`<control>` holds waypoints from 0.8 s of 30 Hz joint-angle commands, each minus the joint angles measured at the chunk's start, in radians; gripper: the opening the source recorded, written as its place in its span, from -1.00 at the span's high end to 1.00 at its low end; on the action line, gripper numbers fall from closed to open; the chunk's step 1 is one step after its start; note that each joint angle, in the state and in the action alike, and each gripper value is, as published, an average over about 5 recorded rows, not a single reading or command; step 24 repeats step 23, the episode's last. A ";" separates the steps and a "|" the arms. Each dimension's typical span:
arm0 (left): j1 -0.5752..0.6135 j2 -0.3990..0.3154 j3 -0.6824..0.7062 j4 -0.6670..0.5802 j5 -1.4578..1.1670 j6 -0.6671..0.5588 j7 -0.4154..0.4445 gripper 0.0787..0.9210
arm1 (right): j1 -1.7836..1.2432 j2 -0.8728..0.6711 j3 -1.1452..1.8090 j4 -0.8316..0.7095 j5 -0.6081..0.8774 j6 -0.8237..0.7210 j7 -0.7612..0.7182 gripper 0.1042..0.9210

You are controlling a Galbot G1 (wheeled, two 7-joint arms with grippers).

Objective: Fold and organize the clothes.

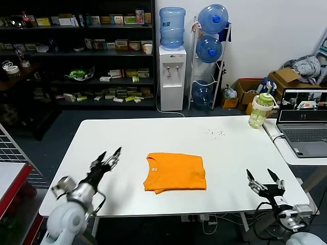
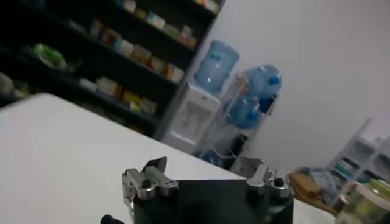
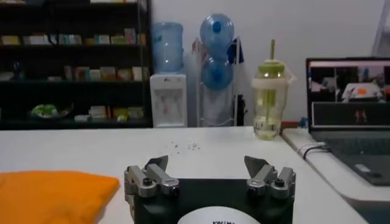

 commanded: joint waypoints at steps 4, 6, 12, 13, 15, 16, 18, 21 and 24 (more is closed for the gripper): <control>0.348 -0.151 -0.281 0.085 0.442 -0.667 0.416 -0.77 | -0.141 0.169 0.144 -0.037 -0.160 0.433 -0.141 -0.76; 0.350 -0.163 -0.271 0.087 0.444 -0.669 0.413 -0.77 | -0.139 0.185 0.144 -0.037 -0.181 0.447 -0.139 -0.76; 0.349 -0.187 -0.247 0.082 0.446 -0.668 0.400 -0.77 | -0.114 0.205 0.128 -0.044 -0.212 0.447 -0.136 -0.76; 0.350 -0.193 -0.244 0.081 0.447 -0.667 0.399 -0.77 | -0.111 0.208 0.125 -0.046 -0.217 0.446 -0.136 -0.76; 0.352 -0.201 -0.237 0.079 0.449 -0.667 0.395 -0.77 | -0.105 0.212 0.119 -0.049 -0.222 0.443 -0.135 -0.76; 0.353 -0.205 -0.234 0.079 0.451 -0.667 0.394 -0.77 | -0.103 0.214 0.116 -0.050 -0.224 0.442 -0.135 -0.76; 0.354 -0.209 -0.226 0.079 0.455 -0.666 0.390 -0.77 | -0.098 0.217 0.113 -0.050 -0.228 0.440 -0.134 -0.76; 0.353 -0.212 -0.217 0.078 0.461 -0.664 0.382 -0.77 | -0.092 0.218 0.111 -0.046 -0.229 0.436 -0.132 -0.76; 0.353 -0.213 -0.216 0.078 0.463 -0.663 0.380 -0.77 | -0.091 0.218 0.111 -0.045 -0.229 0.435 -0.132 -0.76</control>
